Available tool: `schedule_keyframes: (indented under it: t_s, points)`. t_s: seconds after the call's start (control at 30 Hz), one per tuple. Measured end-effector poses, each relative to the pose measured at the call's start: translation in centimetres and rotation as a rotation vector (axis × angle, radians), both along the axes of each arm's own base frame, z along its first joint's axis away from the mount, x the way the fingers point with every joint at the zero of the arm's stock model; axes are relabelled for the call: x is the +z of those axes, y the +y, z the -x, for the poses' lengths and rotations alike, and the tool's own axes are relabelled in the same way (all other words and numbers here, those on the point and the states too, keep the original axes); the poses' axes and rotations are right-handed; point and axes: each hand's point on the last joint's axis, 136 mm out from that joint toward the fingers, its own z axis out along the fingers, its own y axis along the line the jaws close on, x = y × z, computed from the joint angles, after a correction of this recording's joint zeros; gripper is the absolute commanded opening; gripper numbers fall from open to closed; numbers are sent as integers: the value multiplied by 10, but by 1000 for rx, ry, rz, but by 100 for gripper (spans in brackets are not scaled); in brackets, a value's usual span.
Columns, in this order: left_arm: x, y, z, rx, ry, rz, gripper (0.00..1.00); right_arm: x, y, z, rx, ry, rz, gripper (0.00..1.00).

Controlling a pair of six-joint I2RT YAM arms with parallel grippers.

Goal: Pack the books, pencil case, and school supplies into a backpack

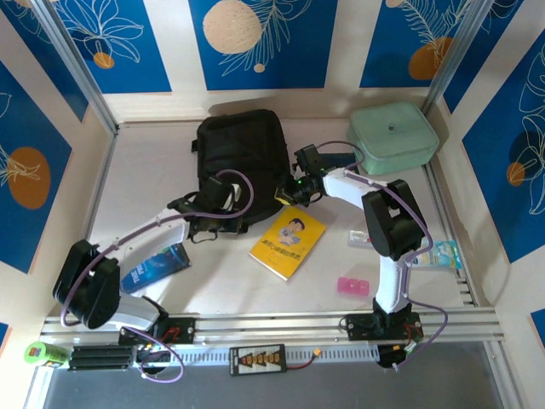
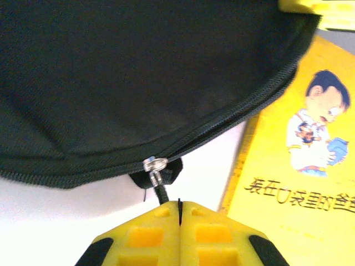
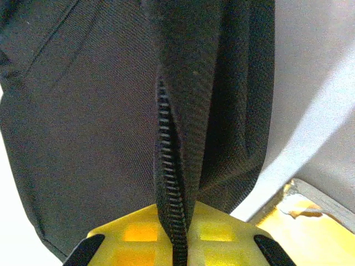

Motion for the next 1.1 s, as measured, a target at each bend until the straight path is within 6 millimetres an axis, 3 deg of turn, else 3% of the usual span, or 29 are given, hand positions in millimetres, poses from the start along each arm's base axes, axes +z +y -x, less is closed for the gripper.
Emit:
schedule_keyframes:
  t_s: [0.23, 0.43, 0.6, 0.7, 0.87, 0.97, 1.1]
  points:
    - [2, -41, 7, -100, -6, 68, 0, 8, -5, -13, 19, -45, -6, 16]
    - [-1, -63, -6, -120, 6, 71, 0, 15, -24, -14, -22, -38, 6, 45]
    - [5, -67, -11, -118, -10, 85, 0, 42, -38, 15, -61, -26, -18, 61]
    - [5, -68, -11, -117, -8, 89, 0, 47, -29, 39, -65, 11, -43, 66]
    - [5, -68, -11, -114, -7, 91, 0, 38, 6, 74, -36, 97, -69, 70]
    - [5, -67, -10, -113, -8, 91, 0, 39, 20, 80, -43, 117, -84, 71]
    - [9, -61, -6, -107, -21, 89, 0, 31, 21, 73, -95, 146, -80, 69]
